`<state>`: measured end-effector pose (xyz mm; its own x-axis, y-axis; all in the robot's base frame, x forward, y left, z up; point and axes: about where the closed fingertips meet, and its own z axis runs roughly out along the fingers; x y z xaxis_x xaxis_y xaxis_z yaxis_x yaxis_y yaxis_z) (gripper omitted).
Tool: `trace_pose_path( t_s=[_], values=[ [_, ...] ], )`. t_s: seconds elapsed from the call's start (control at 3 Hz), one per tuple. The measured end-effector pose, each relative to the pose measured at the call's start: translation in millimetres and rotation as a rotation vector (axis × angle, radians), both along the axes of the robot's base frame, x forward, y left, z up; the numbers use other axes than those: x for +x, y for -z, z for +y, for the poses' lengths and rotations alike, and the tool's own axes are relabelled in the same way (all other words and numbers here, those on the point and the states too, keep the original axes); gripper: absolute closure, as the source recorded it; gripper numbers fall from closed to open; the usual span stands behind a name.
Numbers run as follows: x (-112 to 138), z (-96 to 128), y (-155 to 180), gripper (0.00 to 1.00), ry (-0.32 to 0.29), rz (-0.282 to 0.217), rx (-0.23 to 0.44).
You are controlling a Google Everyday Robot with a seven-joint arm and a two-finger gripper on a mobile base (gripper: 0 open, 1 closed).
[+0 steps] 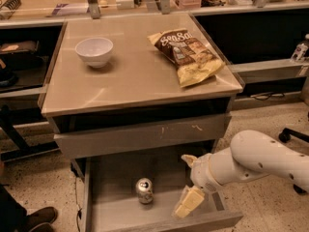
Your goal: Pick 7up can from middle drawer and place on counter
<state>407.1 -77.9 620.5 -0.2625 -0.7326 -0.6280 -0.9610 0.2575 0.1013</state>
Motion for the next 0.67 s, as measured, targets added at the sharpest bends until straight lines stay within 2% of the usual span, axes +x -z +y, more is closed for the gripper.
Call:
trace_pose_path(
  t_s=[0.67],
  values=[
    [29,40,74,0.0,-0.025,0.029,0.124]
  ],
)
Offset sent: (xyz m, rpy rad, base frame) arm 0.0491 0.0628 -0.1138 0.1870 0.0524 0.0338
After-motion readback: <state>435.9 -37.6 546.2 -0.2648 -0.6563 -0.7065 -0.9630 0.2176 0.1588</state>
